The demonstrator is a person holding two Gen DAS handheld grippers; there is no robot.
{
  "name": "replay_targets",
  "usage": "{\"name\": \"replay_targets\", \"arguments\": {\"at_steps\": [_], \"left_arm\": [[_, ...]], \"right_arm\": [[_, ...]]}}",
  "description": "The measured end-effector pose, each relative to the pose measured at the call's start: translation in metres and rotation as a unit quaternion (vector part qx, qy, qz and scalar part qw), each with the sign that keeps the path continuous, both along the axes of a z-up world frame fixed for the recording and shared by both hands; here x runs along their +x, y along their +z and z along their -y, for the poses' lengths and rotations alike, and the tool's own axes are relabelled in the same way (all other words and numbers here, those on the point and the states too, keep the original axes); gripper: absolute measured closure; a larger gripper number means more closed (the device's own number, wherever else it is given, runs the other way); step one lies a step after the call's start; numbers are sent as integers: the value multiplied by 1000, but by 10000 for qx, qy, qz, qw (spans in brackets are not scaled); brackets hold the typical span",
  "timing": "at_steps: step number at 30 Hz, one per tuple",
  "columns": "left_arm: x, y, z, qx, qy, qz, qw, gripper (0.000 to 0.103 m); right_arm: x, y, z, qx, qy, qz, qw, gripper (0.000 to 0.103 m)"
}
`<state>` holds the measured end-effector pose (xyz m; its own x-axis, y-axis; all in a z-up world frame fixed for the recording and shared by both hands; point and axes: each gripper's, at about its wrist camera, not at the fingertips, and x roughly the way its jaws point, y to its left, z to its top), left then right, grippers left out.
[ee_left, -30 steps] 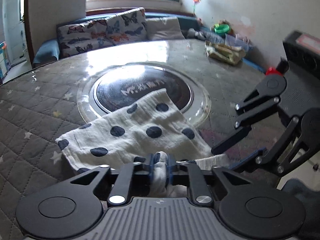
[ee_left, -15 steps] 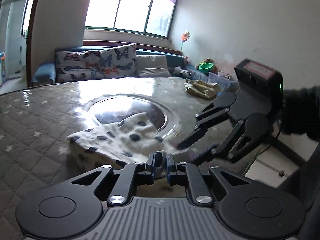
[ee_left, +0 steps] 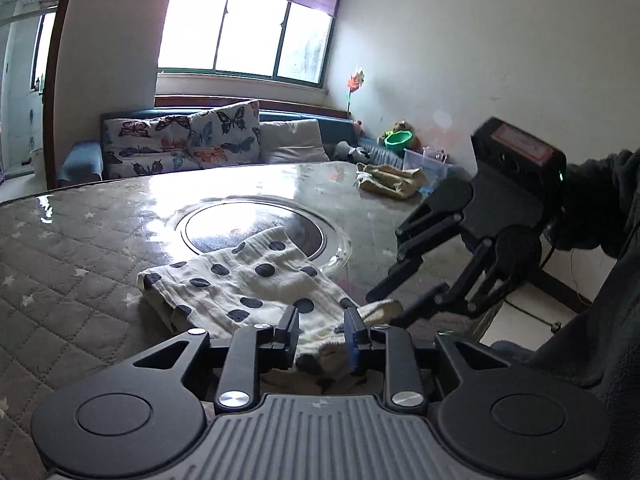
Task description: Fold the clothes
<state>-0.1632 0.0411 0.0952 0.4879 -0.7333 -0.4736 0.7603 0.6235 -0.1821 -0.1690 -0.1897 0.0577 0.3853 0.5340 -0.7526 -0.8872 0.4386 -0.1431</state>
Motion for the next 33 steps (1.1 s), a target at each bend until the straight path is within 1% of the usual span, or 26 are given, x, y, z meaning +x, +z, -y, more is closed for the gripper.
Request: {"name": "replay_targets", "arguments": {"at_steps": [2,3,4,6,8,10,12,13,16,19,21,23,24,25,26,28,30,33], "left_arm": [[4,-3,3,4,18,-61,10000,76],[6,-5,5,10,7,-105,9999,76],[7,-6,8,19,-9,-142,9999,76],[8,-8,14,52,-47,-162,9998,76],[9,-9,19,39,-112,-211,9997,76],[10,-13,23,154,-204,-280,9993,76],[10,-18,26,293,-293,-331,9986,76],[9,-20,27,350,-325,-355,9982,76],[8,-23,24,410,-328,-417,9977,76],[7,-13,21,286,-289,-313,9987,76],[8,-6,23,134,-289,-180,9993,76],[11,-5,30,57,-312,-195,9993,76],[13,-5,34,19,-323,-203,9993,76],[15,-6,37,8,-328,-216,9992,76],[17,-9,42,67,-315,-242,9992,76],[21,-14,46,111,-220,-324,9992,76],[29,-16,42,-4,-47,-461,9989,76],[35,-12,29,-268,118,-517,9982,76]], "right_arm": [[-1,-2,-2,26,32,77,10000,75],[-3,-2,-3,-36,55,154,9999,78],[-4,-2,-4,-102,78,232,9996,87],[-7,-3,-6,-234,125,389,9989,87],[-15,0,-6,-377,241,672,9967,87],[-23,2,-6,-508,341,921,9939,87],[-24,-1,-4,-536,404,804,9945,86],[-25,-3,-4,-549,435,741,9948,83],[-27,-4,1,-506,506,544,9960,83],[-17,10,8,-179,336,336,9987,83],[-5,16,8,56,85,247,9996,83],[9,19,8,285,-193,129,9993,82],[18,17,7,380,-333,-18,9987,81],[28,16,8,531,-442,-283,9972,81],[36,15,12,692,-569,-461,9949,81],[49,15,20,1004,-769,-788,9888,81],[60,17,30,1306,-908,-1090,9812,81],[57,20,34,1278,-975,-838,9834,81]]}}
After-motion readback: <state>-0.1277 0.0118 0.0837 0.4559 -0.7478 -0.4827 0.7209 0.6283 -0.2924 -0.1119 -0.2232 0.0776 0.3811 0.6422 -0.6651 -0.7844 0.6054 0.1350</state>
